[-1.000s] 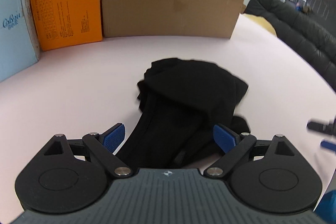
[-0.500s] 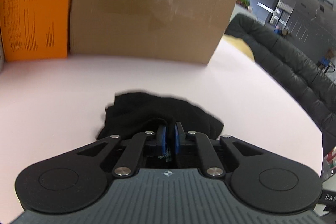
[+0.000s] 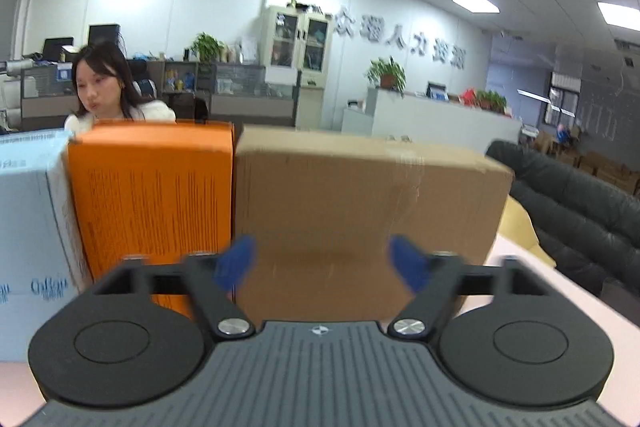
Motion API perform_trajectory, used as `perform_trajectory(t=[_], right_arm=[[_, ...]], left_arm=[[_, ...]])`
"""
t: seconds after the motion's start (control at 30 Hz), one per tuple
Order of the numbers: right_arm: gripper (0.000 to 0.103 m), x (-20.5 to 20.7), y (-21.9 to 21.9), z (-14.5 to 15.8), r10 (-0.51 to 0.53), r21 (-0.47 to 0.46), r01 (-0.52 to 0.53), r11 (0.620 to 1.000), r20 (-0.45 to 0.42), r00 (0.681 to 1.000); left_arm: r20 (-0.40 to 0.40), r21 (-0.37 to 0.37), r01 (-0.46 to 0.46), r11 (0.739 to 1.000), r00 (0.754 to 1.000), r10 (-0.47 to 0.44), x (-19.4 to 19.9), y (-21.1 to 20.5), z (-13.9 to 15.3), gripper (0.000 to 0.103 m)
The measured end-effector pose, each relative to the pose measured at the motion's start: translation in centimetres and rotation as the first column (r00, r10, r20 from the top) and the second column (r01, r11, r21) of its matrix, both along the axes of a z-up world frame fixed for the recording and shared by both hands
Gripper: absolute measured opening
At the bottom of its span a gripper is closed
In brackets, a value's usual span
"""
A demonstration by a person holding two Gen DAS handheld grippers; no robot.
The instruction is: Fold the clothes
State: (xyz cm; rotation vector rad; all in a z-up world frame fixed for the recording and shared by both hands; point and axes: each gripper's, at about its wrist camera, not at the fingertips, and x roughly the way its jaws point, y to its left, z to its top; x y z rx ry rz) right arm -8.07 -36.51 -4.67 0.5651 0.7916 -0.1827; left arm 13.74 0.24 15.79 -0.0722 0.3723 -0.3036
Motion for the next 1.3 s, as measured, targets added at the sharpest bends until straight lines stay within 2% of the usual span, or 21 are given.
perform_trajectory(t=[0.1,0.2,0.3,0.37,0.43,0.5,0.53,0.57,0.67,0.77,0.83,0.9,0.93,0.97,1.0,1.03,1.07,1.13,1.23,1.3], right_arm=[[0.103,0.2,0.1,-0.1,0.014,0.005,-0.014,1.000,0.006,1.000],[0.103,1.0,0.5,-0.3,0.044,0.024,-0.044,0.999,0.014,0.999],[0.103,1.5,1.4,-0.3,0.095,0.029,-0.096,0.995,0.021,0.995],[0.103,1.9,2.1,-0.4,0.127,0.033,-0.127,0.991,0.018,0.992],[0.103,2.4,2.7,-0.5,0.156,0.036,-0.157,0.987,0.013,0.988],[0.103,2.8,3.2,-0.6,0.179,0.040,-0.180,0.983,0.015,0.984],[0.103,2.9,3.3,-0.6,0.184,0.042,-0.184,0.982,0.015,0.983],[0.103,3.0,3.3,-0.6,0.188,0.044,-0.188,0.981,0.014,0.982],[0.103,3.1,3.2,-0.6,0.181,0.044,-0.182,0.982,0.021,0.983],[0.103,3.3,3.0,-0.5,0.176,0.049,-0.178,0.983,0.031,0.984],[0.103,3.4,3.1,-0.6,0.182,0.051,-0.184,0.982,0.032,0.983],[0.103,3.5,3.2,-0.6,0.192,0.055,-0.193,0.980,0.034,0.981],[0.103,3.5,3.2,-0.6,0.194,0.057,-0.196,0.979,0.036,0.980],[0.103,3.6,3.2,-0.6,0.195,0.059,-0.197,0.979,0.037,0.980],[0.103,3.6,3.1,-0.7,0.193,0.061,-0.195,0.979,0.038,0.980],[0.103,3.7,3.0,-0.7,0.191,0.063,-0.193,0.979,0.038,0.981],[0.103,3.7,3.0,-0.8,0.187,0.065,-0.190,0.980,0.037,0.982],[0.103,3.9,2.9,-1.0,0.183,0.072,-0.185,0.980,0.032,0.983],[0.103,4.3,3.3,-1.2,0.200,0.084,-0.200,0.976,0.018,0.980],[0.103,4.7,3.8,-1.3,0.230,0.081,-0.231,0.970,0.019,0.973]], left_arm=[[-0.136,0.102,0.154,0.983,0.981,-0.140,-2.5,-0.5,-4.8,0.085],[-0.269,0.167,0.274,0.947,0.937,-0.223,-5.9,-1.4,-10.7,0.085],[-0.381,0.136,0.321,0.937,0.890,-0.250,-8.9,-2.1,-15.5,0.085],[-0.421,0.101,0.292,0.951,0.878,-0.225,-9.4,-2.2,-17.4,0.085],[-0.438,0.047,0.230,0.972,0.879,-0.187,-9.3,-1.9,-18.6,0.082],[-0.440,-0.025,0.187,0.982,0.880,-0.179,-8.9,-1.2,-19.2,0.049],[-0.442,-0.038,0.181,0.983,0.879,-0.179,-8.6,-0.9,-19.4,0.013],[-0.443,-0.034,0.177,0.984,0.880,-0.174,-8.3,-0.8,-19.2,0.008],[-0.366,0.020,0.147,0.989,0.922,-0.130,-7.3,0.4,-16.8,0.007],[-0.273,0.049,0.024,0.999,0.962,-0.009,-5.3,3.2,-12.6,0.008],[-0.220,0.077,-0.064,0.995,0.972,0.080,-4.2,4.9,-10.5,0.009],[-0.204,0.094,-0.114,0.989,0.970,0.131,-3.7,6.3,-9.4,0.016],[-0.202,0.104,-0.126,0.987,0.969,0.145,-3.8,6.8,-9.1,0.026],[-0.196,0.115,-0.135,0.984,0.968,0.155,-4.1,7.2,-9.1,0.043],[-0.185,0.121,-0.141,0.983,0.969,0.162,-4.6,7.5,-9.2,0.055],[-0.172,0.124,-0.142,0.982,0.972,0.162,-5.3,7.6,-9.6,0.075],[-0.172,0.129,-0.133,0.983,0.973,0.154,-5.8,7.7,-10.1,0.079],[-0.198,0.149,-0.102,0.984,0.971,0.131,-6.8,7.7,-11.2,0.079],[-0.262,0.182,-0.076,0.980,0.957,0.123,-7.7,7.4,-13.4,0.079],[-0.293,0.199,-0.091,0.976,0.945,0.147,-7.8,7.1,-14.8,0.079]])
